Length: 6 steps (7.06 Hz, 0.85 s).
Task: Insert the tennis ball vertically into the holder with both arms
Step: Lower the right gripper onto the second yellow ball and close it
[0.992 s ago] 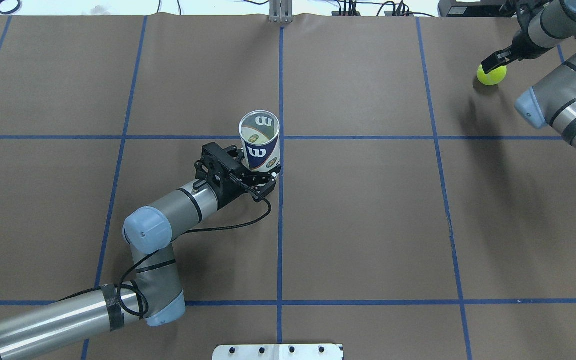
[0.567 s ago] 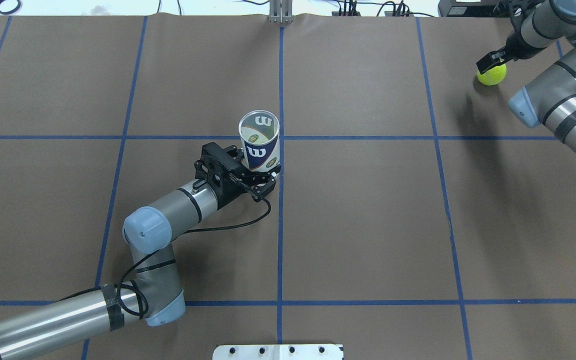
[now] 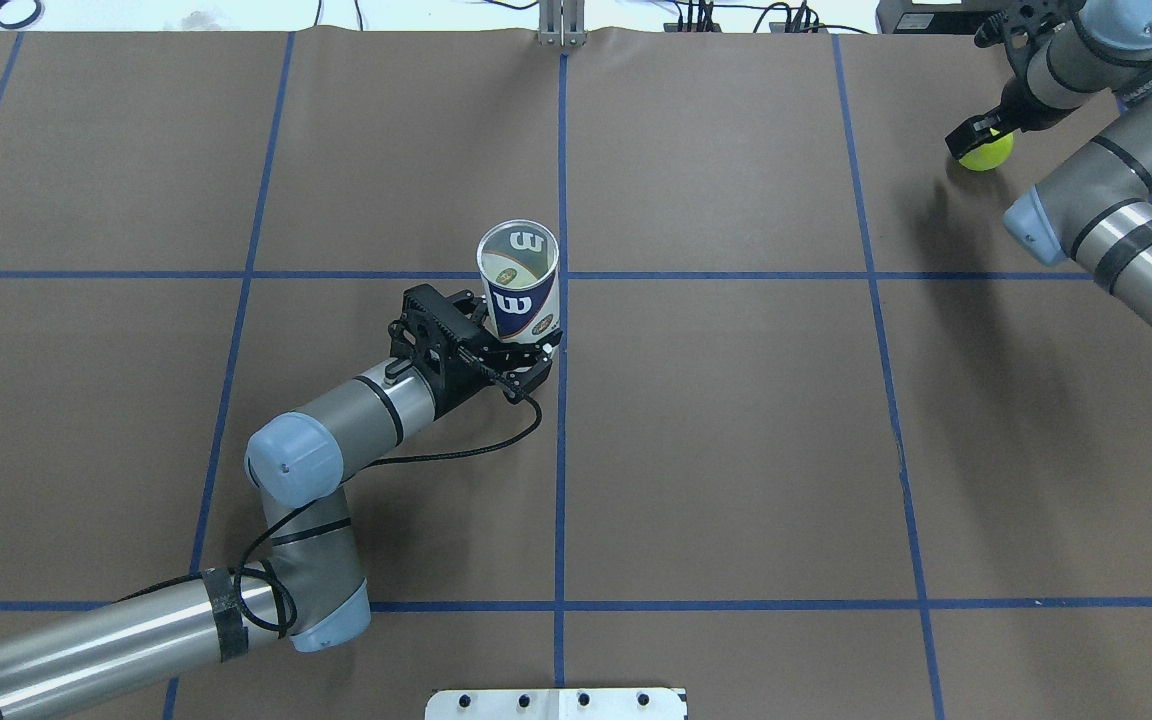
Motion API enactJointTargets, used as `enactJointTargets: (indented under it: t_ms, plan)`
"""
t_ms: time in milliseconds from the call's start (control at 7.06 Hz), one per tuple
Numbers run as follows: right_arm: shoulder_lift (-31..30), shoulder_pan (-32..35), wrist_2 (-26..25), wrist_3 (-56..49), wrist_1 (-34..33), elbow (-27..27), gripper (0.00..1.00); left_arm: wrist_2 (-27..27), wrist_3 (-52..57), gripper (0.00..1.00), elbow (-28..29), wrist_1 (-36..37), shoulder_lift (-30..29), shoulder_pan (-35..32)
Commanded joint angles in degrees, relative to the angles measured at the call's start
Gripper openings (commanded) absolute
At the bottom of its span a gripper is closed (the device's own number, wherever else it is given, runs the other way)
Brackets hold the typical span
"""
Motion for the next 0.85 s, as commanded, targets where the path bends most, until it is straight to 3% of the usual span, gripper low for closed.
enactJointTargets:
  t_ms: [0, 283, 425, 567, 708]
  plan:
    - [0.9, -0.7, -1.0, 0.0, 4.2, -5.0, 0.99, 0.0, 0.1, 0.77, 0.0, 0.0, 0.1, 0.0]
    - [1.7, -0.7, -1.1, 0.1, 4.2, -5.3, 0.98, 0.0, 0.0, 0.77, 0.0, -0.1, 0.2, 0.0]
    - [2.3, -0.7, -1.1, 0.4, 4.1, -5.3, 0.83, 0.0, 0.1, 0.77, 0.0, -0.1, 0.2, 0.0]
    - [2.9, -0.7, -1.1, 0.5, 3.6, -5.3, 0.07, 0.0, 0.1, 0.77, 0.0, -0.1, 0.2, -0.1]
    - [3.3, -0.7, -0.8, 0.4, 3.6, -5.3, 0.0, 0.0, 0.0, 0.77, 0.0, -0.2, 0.2, -0.1]
